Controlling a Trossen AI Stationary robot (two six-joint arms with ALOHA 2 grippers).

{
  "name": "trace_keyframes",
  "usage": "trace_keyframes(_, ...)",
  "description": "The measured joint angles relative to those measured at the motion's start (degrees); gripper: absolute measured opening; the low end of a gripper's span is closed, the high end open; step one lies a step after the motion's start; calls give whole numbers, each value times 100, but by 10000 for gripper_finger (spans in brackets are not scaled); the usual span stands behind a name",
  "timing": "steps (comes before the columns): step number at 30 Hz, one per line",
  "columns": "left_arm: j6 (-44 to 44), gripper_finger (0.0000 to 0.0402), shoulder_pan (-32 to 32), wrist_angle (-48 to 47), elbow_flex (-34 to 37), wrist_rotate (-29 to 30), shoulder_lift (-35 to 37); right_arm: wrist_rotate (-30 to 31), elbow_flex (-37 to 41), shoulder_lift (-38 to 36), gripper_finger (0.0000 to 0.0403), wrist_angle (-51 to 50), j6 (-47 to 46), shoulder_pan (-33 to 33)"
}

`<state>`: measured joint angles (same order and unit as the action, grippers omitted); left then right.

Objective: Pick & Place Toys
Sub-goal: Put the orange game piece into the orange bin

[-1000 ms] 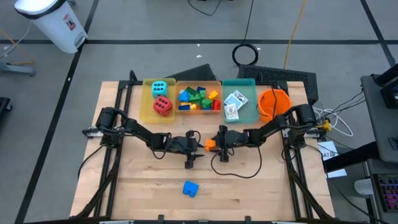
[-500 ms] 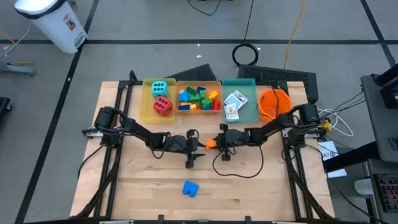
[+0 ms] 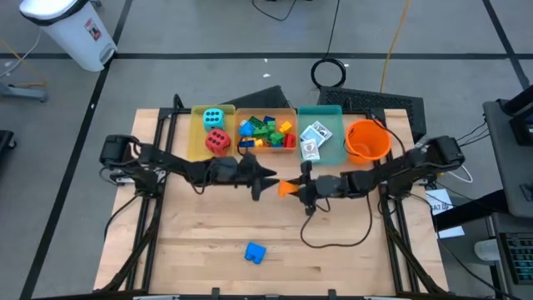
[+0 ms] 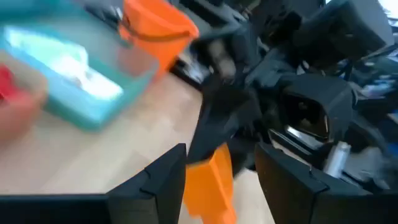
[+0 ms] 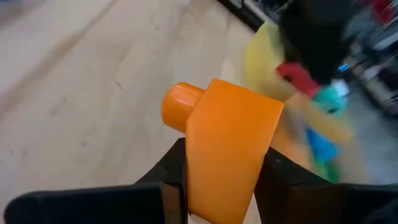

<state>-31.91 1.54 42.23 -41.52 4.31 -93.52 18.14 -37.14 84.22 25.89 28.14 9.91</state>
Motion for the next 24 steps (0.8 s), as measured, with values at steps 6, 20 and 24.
trace_keyframes(6, -505, 235, -157, 31, 0, -668, -65, 595, 0, 32, 87, 390, 597, 259)
trace_keyframes(20, -443, 331, 116, -133, -27, -131, -124, 563, 0, 29, 87, 976, 589, 409)
trace_keyframes(24, -380, 322, 189, -207, -375, -172, -413, 565, -2, 29, 87, 1061, 602, 409)
